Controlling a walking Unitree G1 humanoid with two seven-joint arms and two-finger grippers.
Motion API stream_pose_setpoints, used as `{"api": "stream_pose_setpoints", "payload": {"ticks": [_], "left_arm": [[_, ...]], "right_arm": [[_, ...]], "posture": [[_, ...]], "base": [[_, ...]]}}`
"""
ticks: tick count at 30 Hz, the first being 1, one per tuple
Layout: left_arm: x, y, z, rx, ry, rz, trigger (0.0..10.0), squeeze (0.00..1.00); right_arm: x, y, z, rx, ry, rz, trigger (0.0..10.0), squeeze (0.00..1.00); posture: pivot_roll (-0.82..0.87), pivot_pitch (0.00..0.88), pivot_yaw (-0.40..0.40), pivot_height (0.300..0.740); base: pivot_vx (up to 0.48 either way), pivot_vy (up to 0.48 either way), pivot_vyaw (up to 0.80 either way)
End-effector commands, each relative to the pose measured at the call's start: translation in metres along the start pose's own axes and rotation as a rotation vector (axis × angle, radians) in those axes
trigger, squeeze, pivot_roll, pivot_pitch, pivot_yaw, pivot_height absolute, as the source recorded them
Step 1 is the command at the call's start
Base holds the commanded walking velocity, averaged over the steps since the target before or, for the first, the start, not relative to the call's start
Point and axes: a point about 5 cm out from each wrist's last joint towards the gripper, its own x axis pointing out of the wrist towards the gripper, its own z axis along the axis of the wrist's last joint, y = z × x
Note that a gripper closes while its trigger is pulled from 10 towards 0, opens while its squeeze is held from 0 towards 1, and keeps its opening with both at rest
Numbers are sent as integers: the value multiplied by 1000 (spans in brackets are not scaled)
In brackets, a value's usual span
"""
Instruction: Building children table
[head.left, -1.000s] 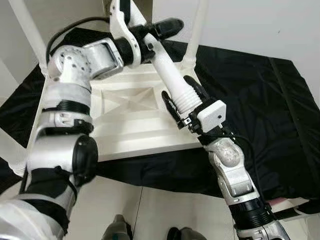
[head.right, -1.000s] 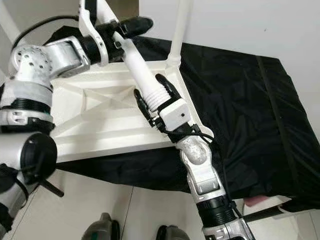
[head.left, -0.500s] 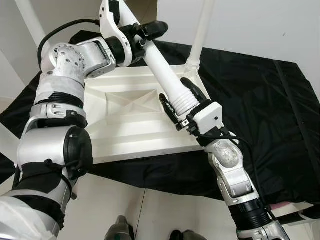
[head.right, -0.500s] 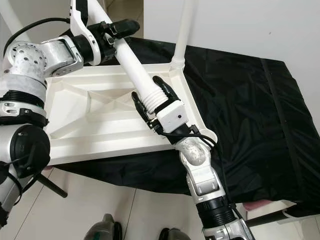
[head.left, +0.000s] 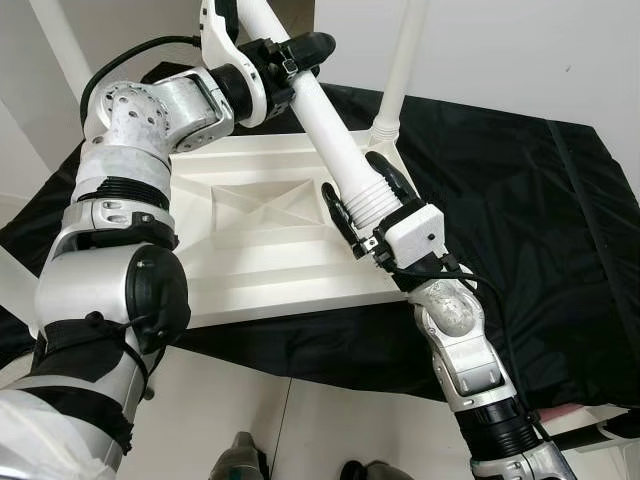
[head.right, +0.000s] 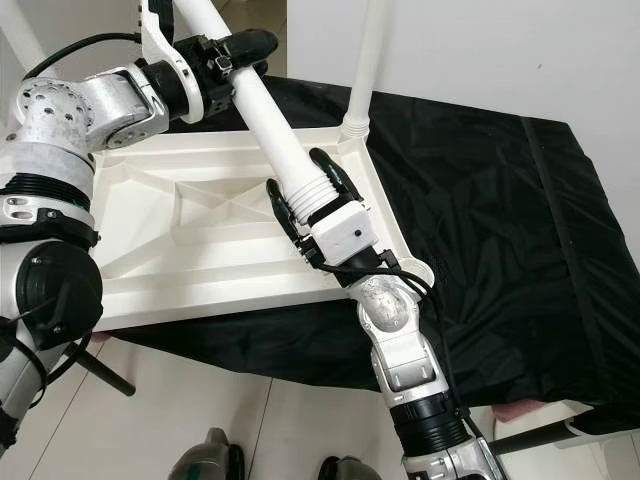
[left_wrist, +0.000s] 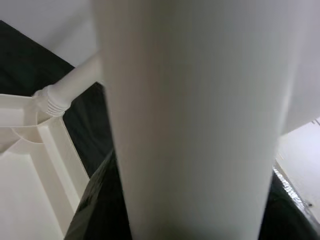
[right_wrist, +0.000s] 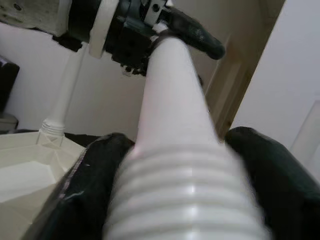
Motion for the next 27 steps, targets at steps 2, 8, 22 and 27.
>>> {"api": "stream_pose_setpoints", "payload": {"ticks": [2, 8, 22, 27], "left_arm": [[1, -4, 5, 13, -3, 2, 0, 0], [0, -2, 9, 26, -20, 19, 10000, 0], [2, 2, 6, 213, -74, 58, 10000, 0], [1, -1, 9, 331, -118, 80, 10000, 0]], "right_arm": [[0, -1, 2, 26, -24, -20, 10000, 1000], [-2, 1, 3, 39, -35, -30, 10000, 1000], [-10, 9, -15, 215, 154, -27, 10000, 0], [-11, 3, -23, 238, 226, -48, 10000, 0]], "posture": [[120, 40, 8, 740], [116, 37, 7, 740], [111, 45, -7, 740], [107, 42, -15, 740]], "base": [[0, 0, 0], [0, 0, 0], [0, 0, 0], [0, 0, 0]]}}
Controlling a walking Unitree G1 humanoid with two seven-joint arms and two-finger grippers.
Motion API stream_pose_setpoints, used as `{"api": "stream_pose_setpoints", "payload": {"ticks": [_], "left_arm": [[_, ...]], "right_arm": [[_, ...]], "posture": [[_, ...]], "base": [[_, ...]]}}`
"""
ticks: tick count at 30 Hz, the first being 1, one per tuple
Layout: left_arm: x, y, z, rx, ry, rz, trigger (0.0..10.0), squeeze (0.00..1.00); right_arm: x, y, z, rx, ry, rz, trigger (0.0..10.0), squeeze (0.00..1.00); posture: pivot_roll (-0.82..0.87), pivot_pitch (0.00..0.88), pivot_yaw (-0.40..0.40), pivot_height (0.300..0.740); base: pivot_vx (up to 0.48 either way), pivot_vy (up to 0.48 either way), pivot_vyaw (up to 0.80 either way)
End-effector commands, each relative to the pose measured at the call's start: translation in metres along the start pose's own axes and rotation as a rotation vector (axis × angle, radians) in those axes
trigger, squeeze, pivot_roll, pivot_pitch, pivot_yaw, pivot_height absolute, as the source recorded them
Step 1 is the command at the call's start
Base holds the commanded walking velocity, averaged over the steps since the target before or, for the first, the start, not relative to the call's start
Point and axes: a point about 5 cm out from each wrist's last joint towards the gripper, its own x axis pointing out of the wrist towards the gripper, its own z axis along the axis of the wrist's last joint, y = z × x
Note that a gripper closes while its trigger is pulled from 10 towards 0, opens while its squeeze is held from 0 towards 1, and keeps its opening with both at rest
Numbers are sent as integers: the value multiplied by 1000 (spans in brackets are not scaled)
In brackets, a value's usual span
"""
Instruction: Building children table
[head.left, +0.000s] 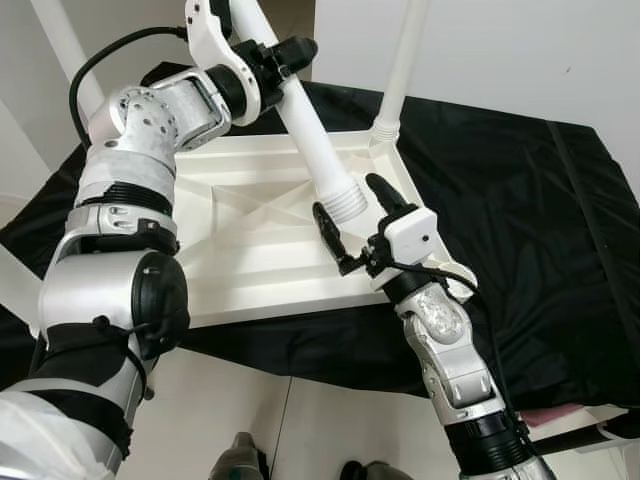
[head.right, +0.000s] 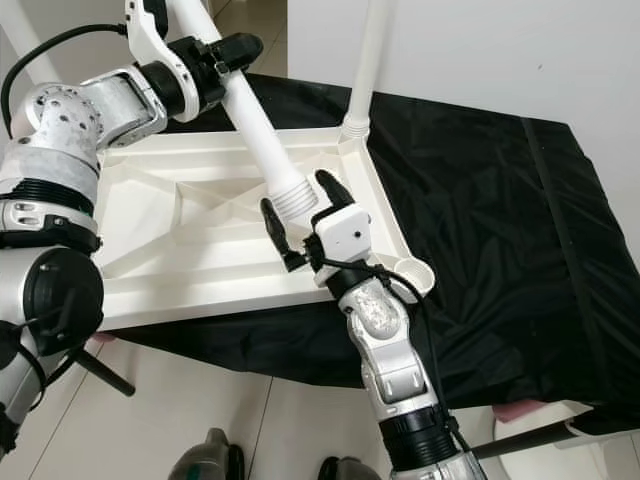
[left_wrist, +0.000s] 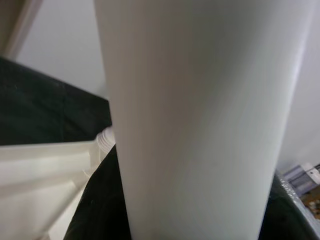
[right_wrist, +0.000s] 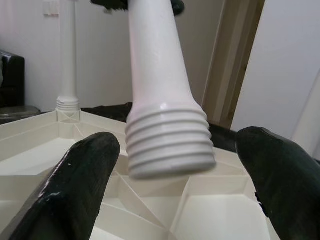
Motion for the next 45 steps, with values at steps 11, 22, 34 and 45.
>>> {"api": "stream_pose_setpoints", "payload": {"ticks": [11, 22, 34, 45], "left_arm": [[-2, -7, -2, 220, -84, 17, 10000, 0], [-6, -10, -11, 311, -158, 79, 10000, 0], [-1, -37, -44, 498, -177, 60, 10000, 0], [2, -69, -64, 541, -173, -30, 10000, 0]], "right_arm": [[-4, -26, -8, -3, 172, 14, 10000, 0], [-1, -37, 3, 31, 193, 178, 10000, 0], [25, -37, 6, -21, 250, 236, 10000, 0], [31, -30, -7, -55, 321, 240, 10000, 0]], "posture": [[106, 32, -34, 740], [116, 10, -53, 740], [135, 0, -79, 740], [146, 0, -77, 740]], "base": [[0, 0, 0], [0, 0, 0], [0, 0, 0], [0, 0, 0]]}}
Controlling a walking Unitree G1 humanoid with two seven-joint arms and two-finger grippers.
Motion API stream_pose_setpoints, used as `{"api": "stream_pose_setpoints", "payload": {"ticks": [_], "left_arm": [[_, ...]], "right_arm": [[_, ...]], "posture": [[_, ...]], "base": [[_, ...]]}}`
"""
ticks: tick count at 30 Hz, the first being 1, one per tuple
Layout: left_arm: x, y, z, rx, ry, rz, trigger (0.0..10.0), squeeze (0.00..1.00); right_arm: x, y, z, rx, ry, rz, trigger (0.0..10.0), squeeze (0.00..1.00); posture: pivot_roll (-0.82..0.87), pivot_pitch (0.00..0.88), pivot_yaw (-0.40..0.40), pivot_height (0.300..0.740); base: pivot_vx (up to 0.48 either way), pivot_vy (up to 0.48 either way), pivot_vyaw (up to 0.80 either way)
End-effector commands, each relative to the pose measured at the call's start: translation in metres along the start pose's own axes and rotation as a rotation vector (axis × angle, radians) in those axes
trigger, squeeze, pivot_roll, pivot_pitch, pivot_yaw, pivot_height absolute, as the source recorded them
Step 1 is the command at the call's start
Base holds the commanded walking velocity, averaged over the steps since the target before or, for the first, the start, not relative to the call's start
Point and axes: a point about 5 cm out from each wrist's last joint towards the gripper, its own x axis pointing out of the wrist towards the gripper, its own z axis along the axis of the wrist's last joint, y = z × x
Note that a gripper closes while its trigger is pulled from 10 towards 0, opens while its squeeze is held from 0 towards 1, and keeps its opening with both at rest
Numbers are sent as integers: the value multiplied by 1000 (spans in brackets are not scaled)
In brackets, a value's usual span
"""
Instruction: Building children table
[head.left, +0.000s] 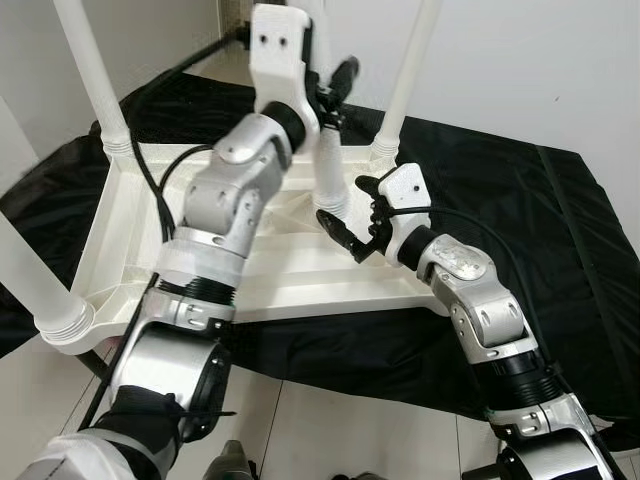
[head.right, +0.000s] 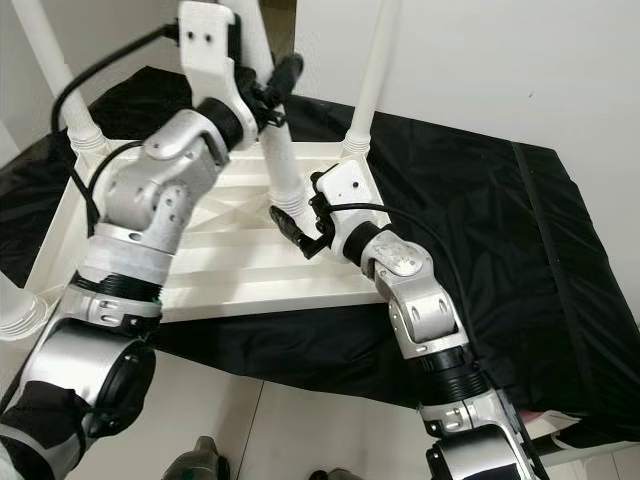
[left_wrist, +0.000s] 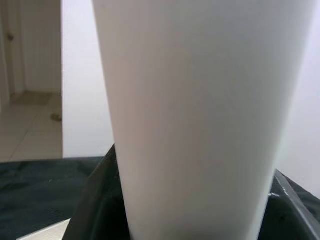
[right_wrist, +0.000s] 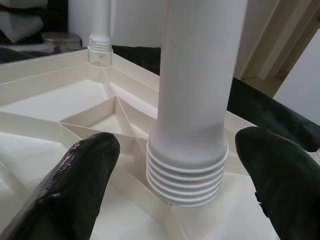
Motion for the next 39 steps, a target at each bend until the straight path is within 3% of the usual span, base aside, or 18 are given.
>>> {"api": "stream_pose_setpoints", "payload": {"ticks": [1, 13, 28, 29, 33, 34, 35, 36, 37, 38, 39], "left_arm": [[0, -17, 2, 32, -23, -40, 10000, 0], [-4, -54, -11, 14, -12, -122, 10000, 0], [-6, -62, -11, -1, -18, -129, 10000, 0], [-6, -62, -11, 0, -20, -128, 10000, 0], [-7, -62, -10, 1, -23, -126, 10000, 0], [-7, -62, -10, 1, -23, -124, 10000, 0], [-7, -62, -10, 1, -23, -124, 10000, 0], [-7, -62, -10, 0, -21, -123, 10000, 0], [-7, -62, -11, 1, -21, -121, 10000, 0], [-7, -63, -11, 1, -21, -120, 10000, 0], [-7, -63, -11, 2, -17, -119, 10000, 0]], "right_arm": [[3, -1, -4, -13, 30, -26, 10000, 0], [11, -3, -8, -65, 68, -141, 10000, 0], [16, -9, -9, -64, 87, -214, 10000, 0], [16, -9, -9, -63, 85, -214, 9490, 0], [17, -9, -9, -62, 84, -216, 9490, 0], [17, -9, -8, -56, 75, -215, 6627, 0], [17, -9, -8, -56, 75, -215, 6627, 0], [17, -9, -8, -52, 73, -213, 3294, 0], [18, -8, -8, -50, 72, -211, 824, 0], [18, -8, -8, -49, 72, -209, 824, 0], [18, -8, -8, -46, 71, -209, 0, 0]], "posture": [[148, 0, -76, 740], [141, 0, -70, 740], [144, 0, -71, 740], [145, 0, -71, 740], [145, 0, -71, 740], [146, 0, -71, 740], [146, 0, -71, 740], [147, 0, -70, 740], [147, 0, -70, 740], [147, 0, -70, 740], [147, 0, -69, 740]], "base": [[0, 0, 0], [0, 0, 0], [0, 0, 0], [0, 0, 0], [0, 0, 0], [0, 0, 0], [0, 0, 0], [0, 0, 0], [0, 0, 0], [0, 0, 0], [0, 0, 0]]}}
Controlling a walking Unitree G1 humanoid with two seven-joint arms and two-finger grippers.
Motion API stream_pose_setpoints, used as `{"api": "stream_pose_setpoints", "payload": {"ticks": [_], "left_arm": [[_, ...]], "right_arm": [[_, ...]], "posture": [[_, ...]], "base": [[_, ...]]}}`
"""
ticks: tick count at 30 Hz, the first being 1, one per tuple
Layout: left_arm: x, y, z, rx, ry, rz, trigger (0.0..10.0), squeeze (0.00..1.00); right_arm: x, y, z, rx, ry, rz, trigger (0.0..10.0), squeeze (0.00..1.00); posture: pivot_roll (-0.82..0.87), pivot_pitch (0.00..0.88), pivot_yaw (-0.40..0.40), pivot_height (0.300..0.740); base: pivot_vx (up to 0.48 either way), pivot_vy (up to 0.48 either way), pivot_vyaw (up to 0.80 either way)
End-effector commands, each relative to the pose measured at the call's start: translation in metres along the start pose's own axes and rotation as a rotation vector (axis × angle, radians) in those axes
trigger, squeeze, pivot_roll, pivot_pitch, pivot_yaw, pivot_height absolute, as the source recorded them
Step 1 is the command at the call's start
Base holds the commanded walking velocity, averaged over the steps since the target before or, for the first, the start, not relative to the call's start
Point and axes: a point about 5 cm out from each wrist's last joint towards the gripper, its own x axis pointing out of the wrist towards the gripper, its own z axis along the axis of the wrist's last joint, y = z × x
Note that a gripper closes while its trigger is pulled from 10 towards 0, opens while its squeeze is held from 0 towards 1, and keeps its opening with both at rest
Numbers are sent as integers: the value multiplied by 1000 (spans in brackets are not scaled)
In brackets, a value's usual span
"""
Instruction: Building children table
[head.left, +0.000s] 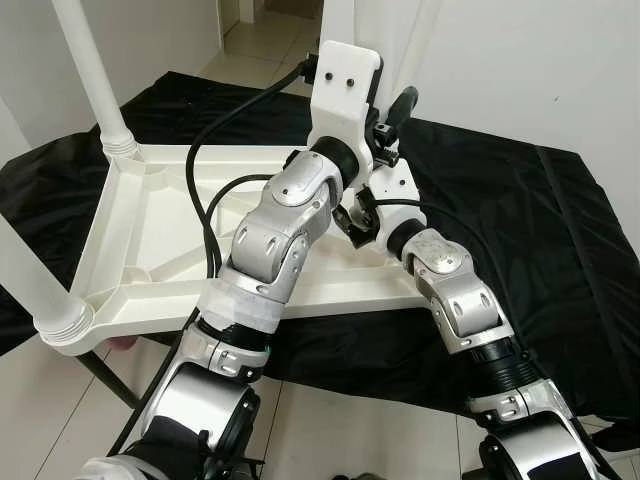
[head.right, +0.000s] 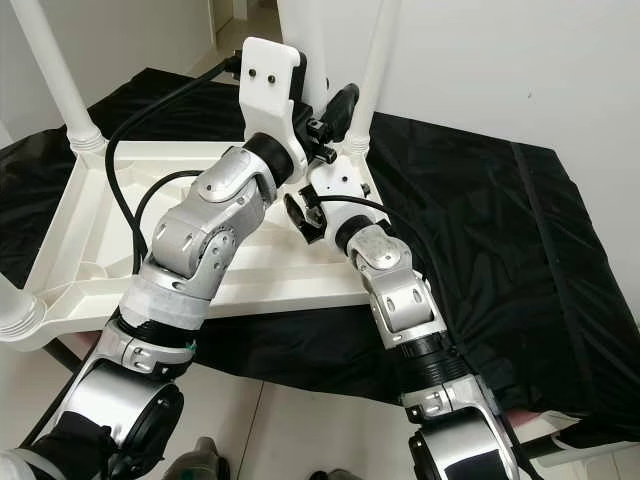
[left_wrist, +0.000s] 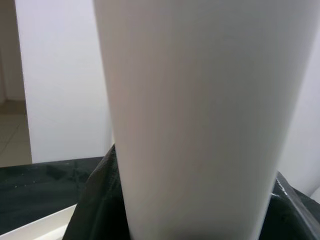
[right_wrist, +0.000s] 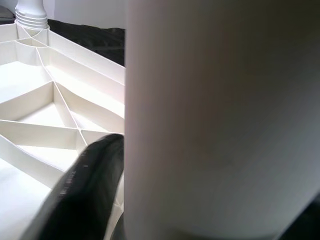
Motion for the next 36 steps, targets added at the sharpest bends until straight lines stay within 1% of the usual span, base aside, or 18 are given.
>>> {"api": "stream_pose_setpoints", "payload": {"ticks": [1, 19, 20, 22, 23, 24, 25, 26, 27, 30, 32, 33, 36], "left_arm": [[1, -12, 3, -1, -5, -44, 10000, 0], [1, -14, 1, 20, 17, -43, 10000, 0], [1, -14, 1, 18, 17, -41, 10000, 0], [1, -14, 1, 16, 17, -40, 10000, 0], [1, -14, 1, 10, 20, -42, 10000, 239], [0, -14, 0, 7, 21, -44, 10000, 784], [0, -13, 0, 7, 19, -46, 10000, 878], [0, -13, 0, 7, 19, -46, 10000, 878], [0, -13, 0, 2, 18, -46, 10000, 1000], [-1, -12, 1, -20, 3, -51, 10000, 1000], [-3, -15, 4, -48, -16, -87, 10000, 1000], [-3, -15, 5, -54, -15, -85, 10000, 1000], [-3, -14, 5, -50, -15, -77, 10000, 1000]], "right_arm": [[2, -2, 0, 8, 4, -10, 0, 0], [0, 0, -1, 7, -8, -14, 0, 0], [1, -1, -1, 3, -4, -24, 7255, 0], [1, -2, -1, 0, -1, -31, 7255, 0], [1, -2, -1, -3, 0, -35, 10000, 0], [1, -2, -2, -4, 0, -37, 10000, 0], [1, -3, -2, -5, -1, -38, 10000, 0], [1, -3, -2, -5, -1, -38, 10000, 0], [2, -3, -2, -2, -1, -40, 10000, 0], [2, -3, -2, 8, 2, -45, 10000, 0], [2, -3, -2, 18, 4, -49, 10000, 0], [2, -3, -2, 21, 4, -50, 10000, 0], [2, -3, -2, 24, 3, -53, 10000, 0]], "posture": [[147, 0, -69, 740], [150, 0, -66, 740], [150, 0, -68, 740], [150, 0, -68, 740], [150, 0, -68, 740], [150, 0, -68, 740], [150, 0, -68, 740], [150, 0, -68, 740], [152, 0, -67, 740], [152, 0, -67, 740], [152, 0, -67, 740], [152, 0, -67, 740], [153, 0, -67, 740]], "base": [[0, 0, 0], [0, 0, 0], [0, 0, 0], [0, 0, 0], [0, 0, 0], [0, 0, 0], [0, 0, 0], [0, 0, 0], [0, 0, 0], [0, 0, 0], [0, 0, 0], [0, 0, 0], [0, 0, 0]]}}
